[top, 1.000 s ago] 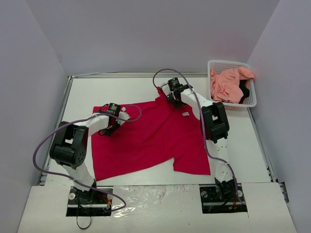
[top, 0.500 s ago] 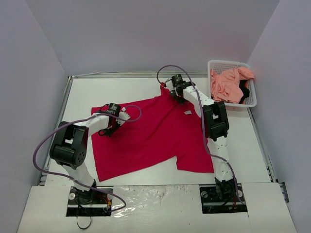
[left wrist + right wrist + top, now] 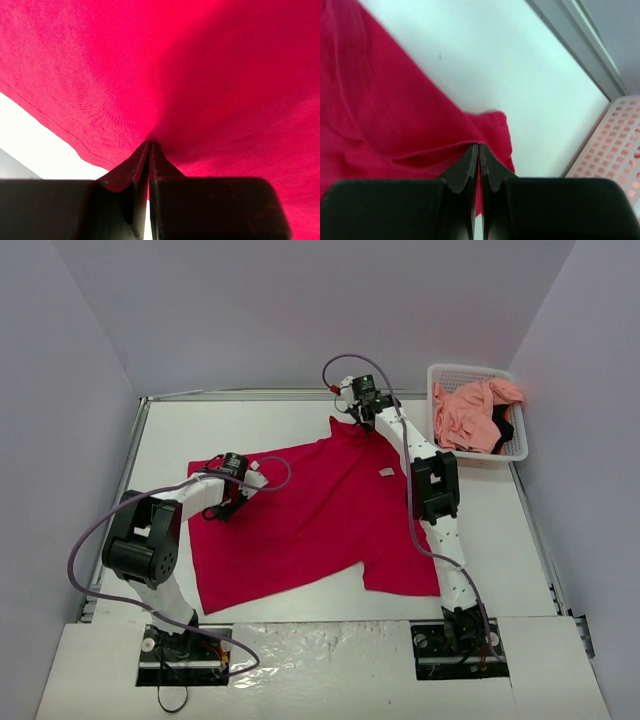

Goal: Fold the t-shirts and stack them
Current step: Flatten out the tshirt

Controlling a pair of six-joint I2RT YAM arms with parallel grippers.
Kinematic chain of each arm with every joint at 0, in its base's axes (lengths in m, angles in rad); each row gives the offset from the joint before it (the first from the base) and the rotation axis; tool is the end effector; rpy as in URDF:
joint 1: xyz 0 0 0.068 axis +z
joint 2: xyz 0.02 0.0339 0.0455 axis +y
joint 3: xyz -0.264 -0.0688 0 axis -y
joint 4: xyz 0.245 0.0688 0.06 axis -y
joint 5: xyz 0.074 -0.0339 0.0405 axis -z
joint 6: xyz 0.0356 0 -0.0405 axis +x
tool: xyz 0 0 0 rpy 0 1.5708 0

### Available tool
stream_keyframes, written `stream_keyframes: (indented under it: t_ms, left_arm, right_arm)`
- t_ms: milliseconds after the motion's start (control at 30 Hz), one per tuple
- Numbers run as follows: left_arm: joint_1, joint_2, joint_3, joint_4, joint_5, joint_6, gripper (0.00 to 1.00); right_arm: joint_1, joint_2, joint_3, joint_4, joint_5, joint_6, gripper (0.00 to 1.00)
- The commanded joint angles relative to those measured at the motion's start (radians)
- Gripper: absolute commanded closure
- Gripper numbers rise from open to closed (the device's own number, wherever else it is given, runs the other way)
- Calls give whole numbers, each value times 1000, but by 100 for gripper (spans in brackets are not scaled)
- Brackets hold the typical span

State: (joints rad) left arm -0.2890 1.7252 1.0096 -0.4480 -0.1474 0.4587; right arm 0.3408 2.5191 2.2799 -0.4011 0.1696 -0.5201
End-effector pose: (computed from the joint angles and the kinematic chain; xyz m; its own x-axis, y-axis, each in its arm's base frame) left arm 0.3160 -0.0885 0.1586 -0.6890 0.6618 -0.2954 0.5925 0.7491 0.2963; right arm 0.5432 0.1863 0.2025 -0.3883 -0.6574 -0.6458 -0.4550 0.7461 -0.4860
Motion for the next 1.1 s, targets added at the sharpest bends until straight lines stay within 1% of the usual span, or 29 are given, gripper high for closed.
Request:
stream_keyframes:
  t_ms: [0,233,300,367,500,600,633,733,767,800,833,900,933,967,1000,1067]
  left_arm:
    - [-12,-3,-22,-51,40,-34,98]
    - [-9,-39,-16,-51,37,-35,98]
    - [-9,-50,-14,-47,37,-35,98]
    - [-9,-52,-9,-47,37,-34,98]
    - [-9,-55,-3,-46,32,-35,97]
    - [-9,-52,-5,-47,26,-35,98]
    - [-9,-50,-5,-46,25,-34,98]
    - [-9,-46,-11,-41,19,-34,97]
    - [-9,-46,-12,-38,17,-34,98]
    - [-9,-41,-12,-37,17,-34,98]
    - [-9,-39,-14,-37,16,-34,98]
    - [-9,-32,-11,-35,16,-34,98]
    - [-9,-30,-9,-37,14,-34,98]
    - [-9,-29,-8,-34,16,-34,98]
    - [-7,-29,-8,-31,17,-34,98]
    - [-7,-27,-11,-26,26,-34,97]
  right_arm:
    - [-5,44,119,4,53,22,100]
    - [-9,89,145,255,152,34,100]
    - [-10,92,135,344,208,40,100]
    - [-13,102,135,387,250,42,100]
    - [-13,118,136,554,333,16,100]
    - [-13,141,162,614,349,-18,100]
    - [-13,148,164,630,349,-30,98]
    - [1,185,144,723,405,-124,87]
    - [12,199,139,775,435,-145,78]
    - [15,223,138,791,464,-190,38]
    - [20,234,136,804,476,-201,22]
    - [24,233,122,811,487,-208,10]
    - [27,219,107,812,485,-207,7]
    - [29,202,83,820,482,-198,5]
    - [29,157,22,820,478,-187,6]
    - [30,83,-32,791,462,-146,8]
